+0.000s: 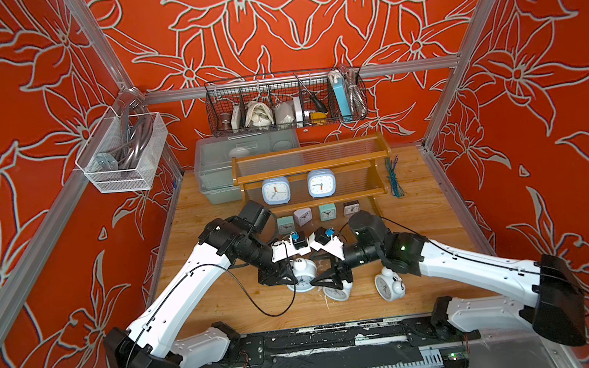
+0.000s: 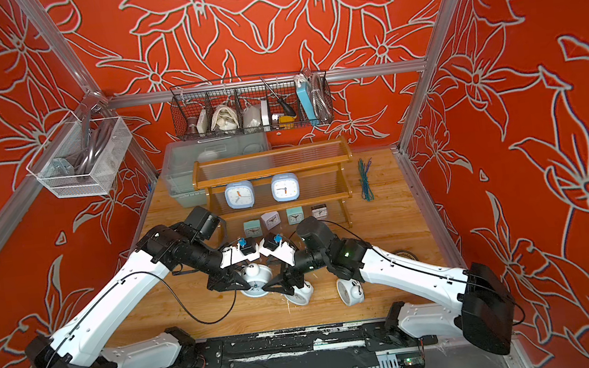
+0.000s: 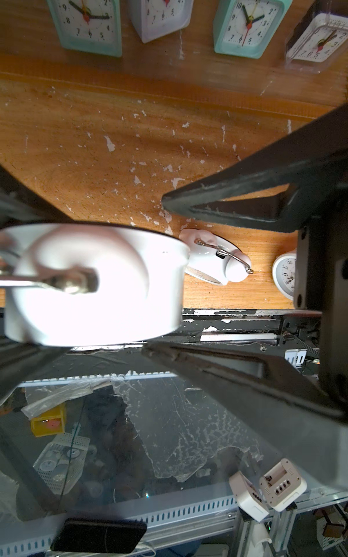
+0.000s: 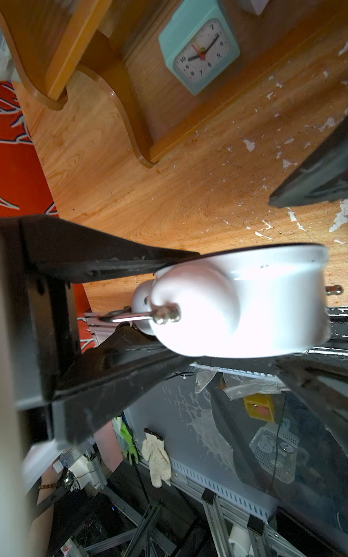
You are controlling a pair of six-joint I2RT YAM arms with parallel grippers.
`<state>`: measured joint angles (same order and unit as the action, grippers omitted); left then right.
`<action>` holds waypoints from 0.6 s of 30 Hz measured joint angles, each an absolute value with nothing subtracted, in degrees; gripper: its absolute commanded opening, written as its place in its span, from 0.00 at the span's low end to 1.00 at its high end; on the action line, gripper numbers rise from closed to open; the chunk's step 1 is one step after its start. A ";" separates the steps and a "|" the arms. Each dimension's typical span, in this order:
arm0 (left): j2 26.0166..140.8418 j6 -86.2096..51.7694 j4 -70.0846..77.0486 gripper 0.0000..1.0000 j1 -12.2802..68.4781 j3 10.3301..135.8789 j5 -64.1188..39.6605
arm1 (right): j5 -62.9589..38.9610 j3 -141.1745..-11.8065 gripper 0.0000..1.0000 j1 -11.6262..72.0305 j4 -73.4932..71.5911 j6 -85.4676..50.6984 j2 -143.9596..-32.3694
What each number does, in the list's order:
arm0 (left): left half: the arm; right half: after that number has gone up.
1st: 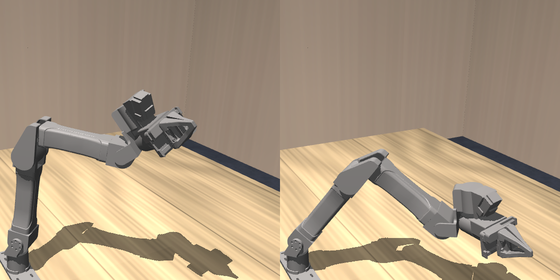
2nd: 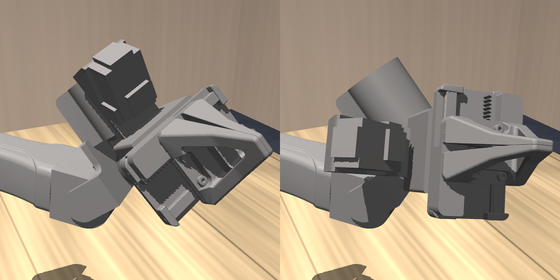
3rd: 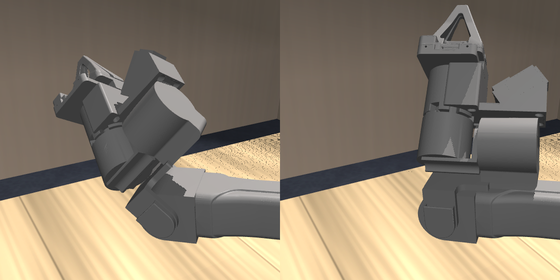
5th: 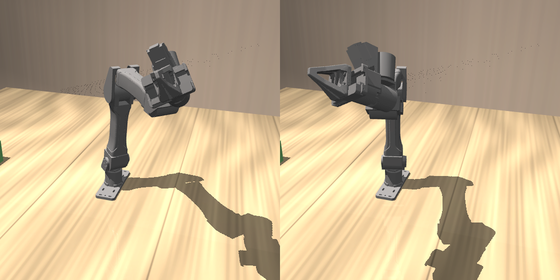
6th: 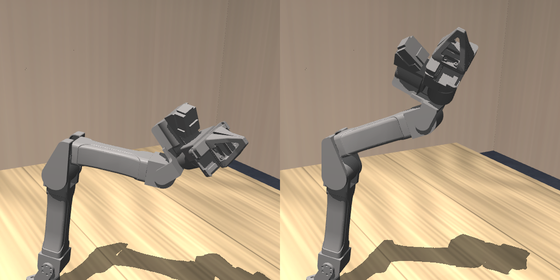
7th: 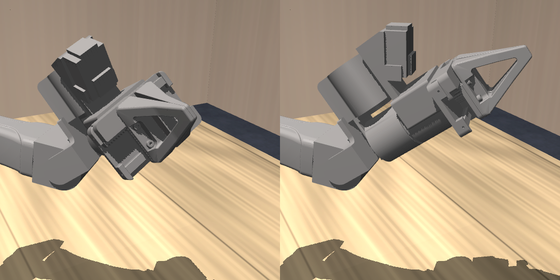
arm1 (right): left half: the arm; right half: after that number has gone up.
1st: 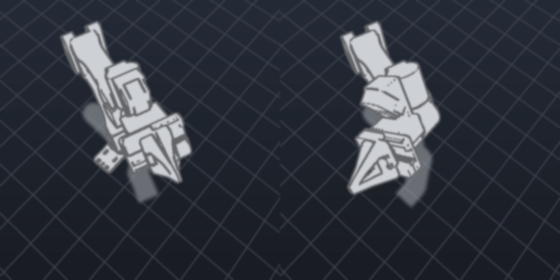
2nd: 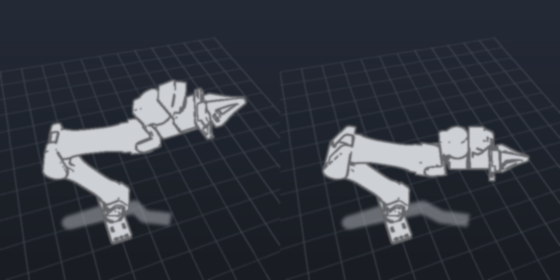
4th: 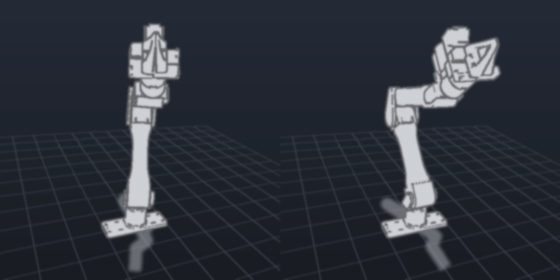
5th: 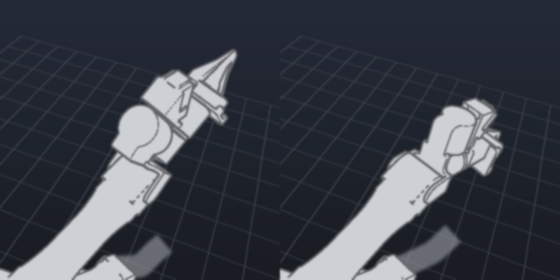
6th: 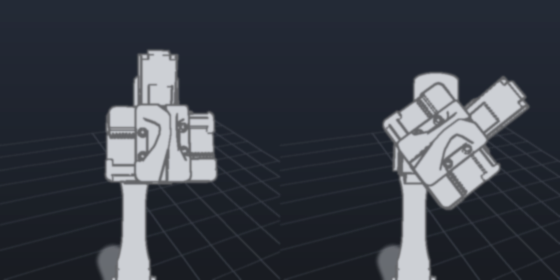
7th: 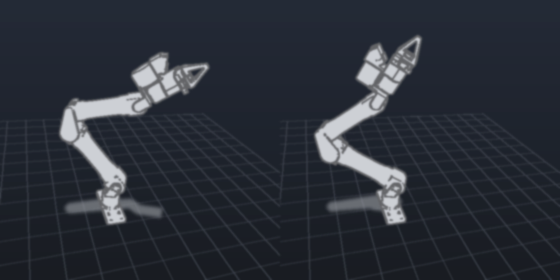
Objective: Place the alarm clocks on the shelf by style
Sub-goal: Pick up the alarm from the center of the board.
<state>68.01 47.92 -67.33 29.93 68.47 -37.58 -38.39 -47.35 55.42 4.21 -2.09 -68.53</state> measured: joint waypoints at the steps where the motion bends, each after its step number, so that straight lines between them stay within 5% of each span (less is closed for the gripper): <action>1: 68.01 47.90 -67.48 0.34 29.91 68.47 -37.54 | -38.41 -47.51 0.76 55.42 4.23 -2.02 -68.62; 18: 67.05 46.96 -68.12 0.35 29.45 68.47 -37.43 | -40.91 -48.10 0.71 55.02 1.13 -1.80 -70.83</action>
